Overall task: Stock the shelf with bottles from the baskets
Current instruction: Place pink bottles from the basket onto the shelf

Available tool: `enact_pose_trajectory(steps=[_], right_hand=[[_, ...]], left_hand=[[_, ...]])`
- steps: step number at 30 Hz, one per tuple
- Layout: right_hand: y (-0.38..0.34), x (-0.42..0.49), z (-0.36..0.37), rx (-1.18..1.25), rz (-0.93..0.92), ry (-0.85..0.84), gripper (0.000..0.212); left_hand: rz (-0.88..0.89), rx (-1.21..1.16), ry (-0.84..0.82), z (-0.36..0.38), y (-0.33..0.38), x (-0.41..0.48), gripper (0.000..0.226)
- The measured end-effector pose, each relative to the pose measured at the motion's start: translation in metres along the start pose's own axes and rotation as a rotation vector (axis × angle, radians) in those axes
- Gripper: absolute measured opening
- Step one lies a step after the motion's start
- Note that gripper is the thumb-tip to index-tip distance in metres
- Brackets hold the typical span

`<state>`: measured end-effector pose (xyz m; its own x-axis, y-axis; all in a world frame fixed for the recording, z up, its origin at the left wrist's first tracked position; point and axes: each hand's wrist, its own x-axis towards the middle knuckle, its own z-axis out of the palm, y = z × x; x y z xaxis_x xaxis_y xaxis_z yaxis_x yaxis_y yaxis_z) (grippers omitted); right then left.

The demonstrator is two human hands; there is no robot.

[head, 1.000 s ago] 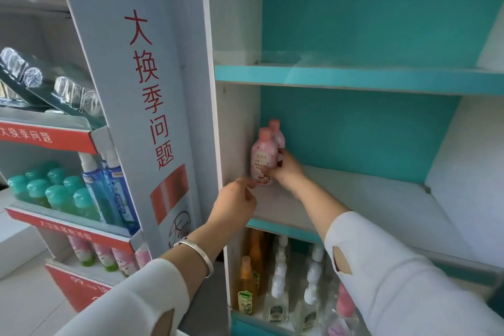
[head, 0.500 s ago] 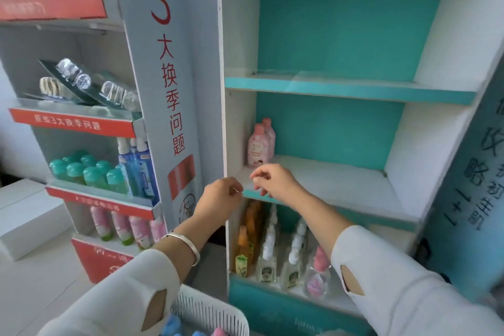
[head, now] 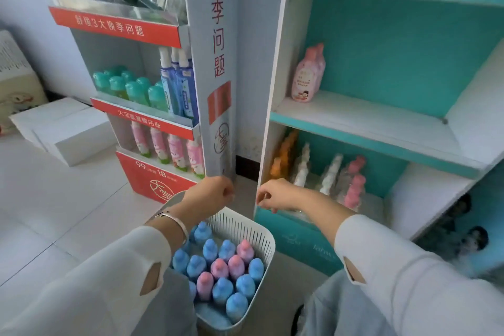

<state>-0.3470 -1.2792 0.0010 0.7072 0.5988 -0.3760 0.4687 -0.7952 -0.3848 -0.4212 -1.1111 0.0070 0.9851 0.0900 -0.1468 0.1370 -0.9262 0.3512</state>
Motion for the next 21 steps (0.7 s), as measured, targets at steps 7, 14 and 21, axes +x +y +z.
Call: enact_pose_trajectory(steps=[7, 14, 21], right_hand=[[0.014, 0.067, 0.073, -0.232, 0.033, -0.2, 0.03], [0.027, 0.12, 0.15, -0.223, 0.156, -0.271, 0.03], [0.048, 0.151, 0.206, -0.112, 0.366, -0.129, 0.027]], left_hand=[[0.023, 0.195, -0.178, 0.035, -0.037, 0.017, 0.021], [0.114, 0.299, -0.263, 0.049, -0.057, 0.046, 0.022], [0.056, 0.288, -0.282, 0.062, -0.087, 0.077, 0.024]])
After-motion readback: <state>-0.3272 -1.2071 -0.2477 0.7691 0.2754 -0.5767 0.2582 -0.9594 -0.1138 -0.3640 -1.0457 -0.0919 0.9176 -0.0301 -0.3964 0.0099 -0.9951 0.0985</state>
